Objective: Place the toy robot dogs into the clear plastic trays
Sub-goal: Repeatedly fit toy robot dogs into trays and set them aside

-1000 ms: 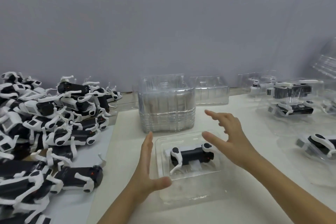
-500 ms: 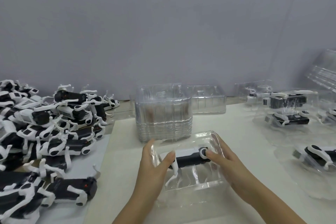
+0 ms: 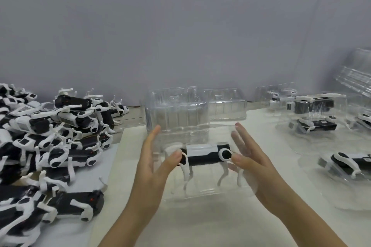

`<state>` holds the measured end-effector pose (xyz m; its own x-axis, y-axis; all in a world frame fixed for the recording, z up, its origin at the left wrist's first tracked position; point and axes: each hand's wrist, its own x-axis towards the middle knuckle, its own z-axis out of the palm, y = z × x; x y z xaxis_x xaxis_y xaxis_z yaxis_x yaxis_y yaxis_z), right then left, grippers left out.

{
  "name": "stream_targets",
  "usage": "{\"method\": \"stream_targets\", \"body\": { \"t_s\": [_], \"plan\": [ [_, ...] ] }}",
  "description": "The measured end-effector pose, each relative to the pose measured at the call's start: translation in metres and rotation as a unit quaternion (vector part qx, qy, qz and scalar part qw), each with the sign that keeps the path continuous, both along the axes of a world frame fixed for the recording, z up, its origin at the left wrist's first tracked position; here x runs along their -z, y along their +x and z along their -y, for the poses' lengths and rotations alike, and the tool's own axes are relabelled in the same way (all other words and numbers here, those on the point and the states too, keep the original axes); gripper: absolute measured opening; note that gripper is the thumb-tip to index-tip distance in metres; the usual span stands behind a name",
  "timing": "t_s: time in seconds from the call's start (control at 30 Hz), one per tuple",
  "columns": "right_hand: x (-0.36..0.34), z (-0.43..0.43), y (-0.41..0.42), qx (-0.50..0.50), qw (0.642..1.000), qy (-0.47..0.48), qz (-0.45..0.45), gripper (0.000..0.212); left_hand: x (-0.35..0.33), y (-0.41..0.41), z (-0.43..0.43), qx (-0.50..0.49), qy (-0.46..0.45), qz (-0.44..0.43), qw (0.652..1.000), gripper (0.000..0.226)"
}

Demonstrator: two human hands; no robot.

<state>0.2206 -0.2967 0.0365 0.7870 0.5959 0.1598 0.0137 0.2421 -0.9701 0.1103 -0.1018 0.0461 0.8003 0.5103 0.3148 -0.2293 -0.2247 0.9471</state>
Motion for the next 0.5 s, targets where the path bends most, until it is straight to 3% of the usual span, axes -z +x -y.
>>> {"method": "stream_targets", "body": {
  "t_s": [0.1, 0.23, 0.33, 0.47, 0.5],
  "plan": [
    [-0.009, 0.001, -0.009, -0.004, 0.997, -0.035, 0.064, 0.094, -0.007, -0.006, 0.003, -0.010, 0.055, 0.059, 0.997, 0.078],
    [-0.011, -0.005, -0.017, 0.062, 0.988, -0.029, 0.139, 0.090, -0.005, -0.010, 0.007, -0.008, 0.105, 0.109, 0.988, 0.092],
    [-0.006, -0.007, -0.021, 0.081, 0.972, 0.016, 0.219, 0.081, -0.006, -0.012, 0.006, 0.008, 0.182, 0.184, 0.966, 0.081],
    [-0.010, -0.003, -0.015, 0.030, 0.983, 0.044, 0.176, 0.082, -0.015, -0.018, 0.020, -0.008, 0.280, 0.222, 0.934, 0.075],
    [-0.009, -0.003, -0.010, -0.006, 0.989, 0.067, 0.134, 0.079, -0.033, -0.012, 0.026, -0.037, 0.257, 0.193, 0.946, 0.075]
  ]
}}
